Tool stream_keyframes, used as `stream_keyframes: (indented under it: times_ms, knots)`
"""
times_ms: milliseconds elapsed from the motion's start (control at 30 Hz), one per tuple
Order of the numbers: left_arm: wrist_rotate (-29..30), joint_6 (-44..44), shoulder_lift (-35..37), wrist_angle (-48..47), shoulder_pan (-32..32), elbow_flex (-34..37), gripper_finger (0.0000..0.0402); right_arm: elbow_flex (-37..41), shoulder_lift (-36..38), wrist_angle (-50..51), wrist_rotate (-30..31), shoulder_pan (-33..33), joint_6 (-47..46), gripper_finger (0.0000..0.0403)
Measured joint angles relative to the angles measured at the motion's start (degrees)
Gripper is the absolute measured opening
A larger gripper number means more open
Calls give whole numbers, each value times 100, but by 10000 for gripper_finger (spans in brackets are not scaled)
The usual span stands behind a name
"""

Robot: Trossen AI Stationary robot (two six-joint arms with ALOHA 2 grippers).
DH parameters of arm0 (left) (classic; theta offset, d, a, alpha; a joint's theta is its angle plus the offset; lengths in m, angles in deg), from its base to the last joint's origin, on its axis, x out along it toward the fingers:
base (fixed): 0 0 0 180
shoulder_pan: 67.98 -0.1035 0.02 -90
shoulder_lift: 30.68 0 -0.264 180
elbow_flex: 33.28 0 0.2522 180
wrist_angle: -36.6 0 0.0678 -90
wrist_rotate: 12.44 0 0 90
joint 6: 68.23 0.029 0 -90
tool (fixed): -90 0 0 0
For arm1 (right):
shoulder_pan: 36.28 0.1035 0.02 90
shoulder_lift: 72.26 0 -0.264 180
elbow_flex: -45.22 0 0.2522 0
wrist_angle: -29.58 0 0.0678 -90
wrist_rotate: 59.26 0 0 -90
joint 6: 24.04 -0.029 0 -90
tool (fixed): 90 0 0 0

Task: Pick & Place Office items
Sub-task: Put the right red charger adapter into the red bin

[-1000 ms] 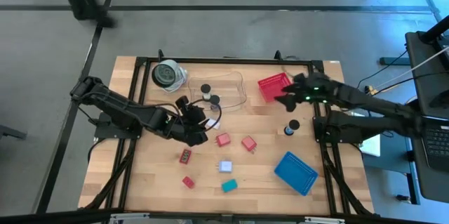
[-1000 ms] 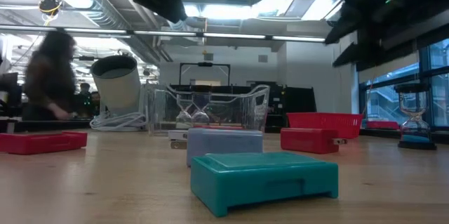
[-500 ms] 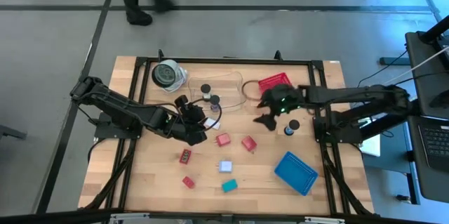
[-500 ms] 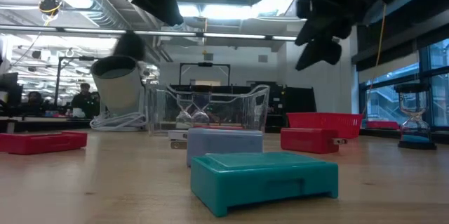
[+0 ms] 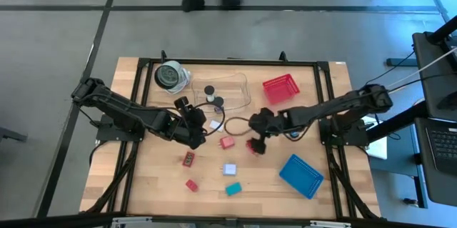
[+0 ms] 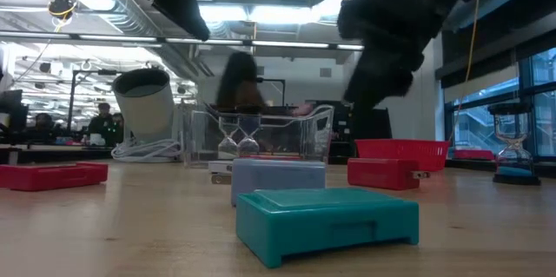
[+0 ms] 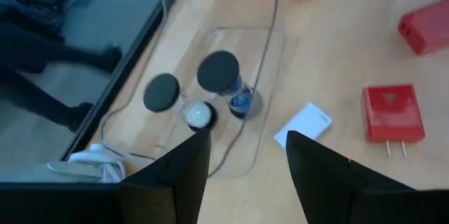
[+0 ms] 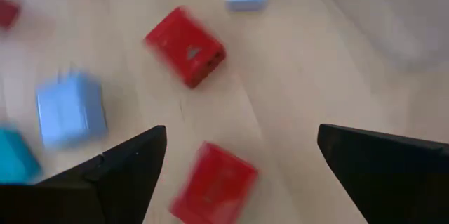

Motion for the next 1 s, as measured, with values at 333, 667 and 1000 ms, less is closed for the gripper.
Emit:
stream_keyframes:
  times_ms: [333, 667, 1000]
  knots:
    - [-212, 2, 0, -396, 0, 0, 172, -79, -591, -37, -325, 253, -2155, 375]
    - [-215, 2, 0, -408, 0, 0, 157, -79, -705, -28, 304, 568, -2285, 375]
    - [-381, 2, 0, -406, 0, 0, 146, -79, -949, 20, 628, 728, -2419, 376]
